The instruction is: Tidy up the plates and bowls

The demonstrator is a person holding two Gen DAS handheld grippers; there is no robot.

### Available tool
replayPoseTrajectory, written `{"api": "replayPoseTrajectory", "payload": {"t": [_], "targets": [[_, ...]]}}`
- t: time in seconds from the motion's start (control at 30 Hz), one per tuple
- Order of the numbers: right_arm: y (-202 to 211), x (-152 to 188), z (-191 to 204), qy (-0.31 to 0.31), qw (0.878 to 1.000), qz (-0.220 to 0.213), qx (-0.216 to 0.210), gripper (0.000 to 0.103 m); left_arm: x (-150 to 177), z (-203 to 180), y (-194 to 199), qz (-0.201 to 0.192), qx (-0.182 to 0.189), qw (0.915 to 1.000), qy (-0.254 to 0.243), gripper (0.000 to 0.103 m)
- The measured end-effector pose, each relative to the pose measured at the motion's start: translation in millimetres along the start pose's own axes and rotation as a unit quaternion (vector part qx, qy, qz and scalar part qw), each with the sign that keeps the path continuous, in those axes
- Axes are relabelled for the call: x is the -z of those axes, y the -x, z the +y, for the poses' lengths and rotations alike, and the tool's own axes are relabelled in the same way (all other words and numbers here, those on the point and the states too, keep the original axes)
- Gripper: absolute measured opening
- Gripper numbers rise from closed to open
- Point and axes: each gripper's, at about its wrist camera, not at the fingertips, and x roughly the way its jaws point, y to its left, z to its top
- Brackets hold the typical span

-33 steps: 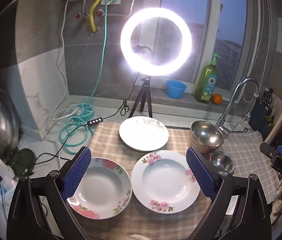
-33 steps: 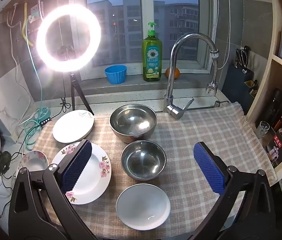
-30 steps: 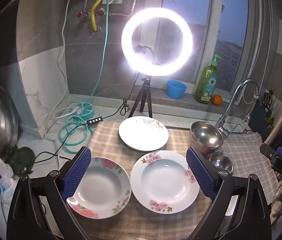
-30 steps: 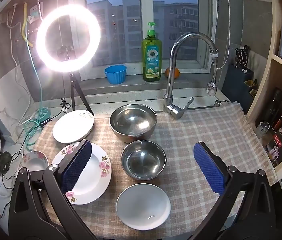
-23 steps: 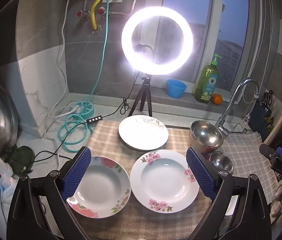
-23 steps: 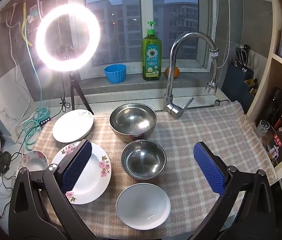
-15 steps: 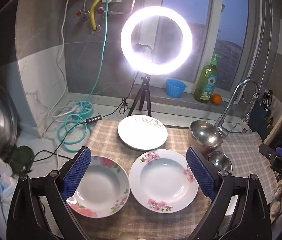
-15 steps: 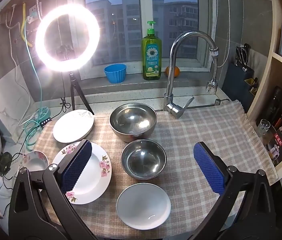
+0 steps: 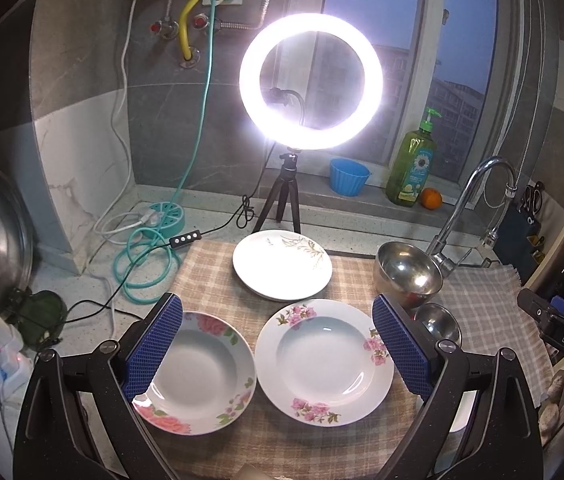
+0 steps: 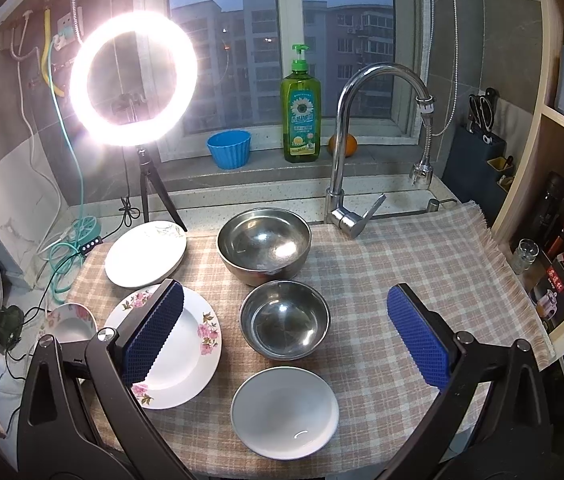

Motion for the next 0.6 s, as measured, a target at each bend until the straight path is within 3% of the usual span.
{"api": "replayPoseTrajectory", "payload": {"t": [0.6], "targets": [[-0.2, -1.0, -2.4, 0.0, 1.0, -0.003, 0.001, 0.103, -0.3, -2.1, -0.7, -0.002, 0.001, 1.0, 0.0, 0.096]]}}
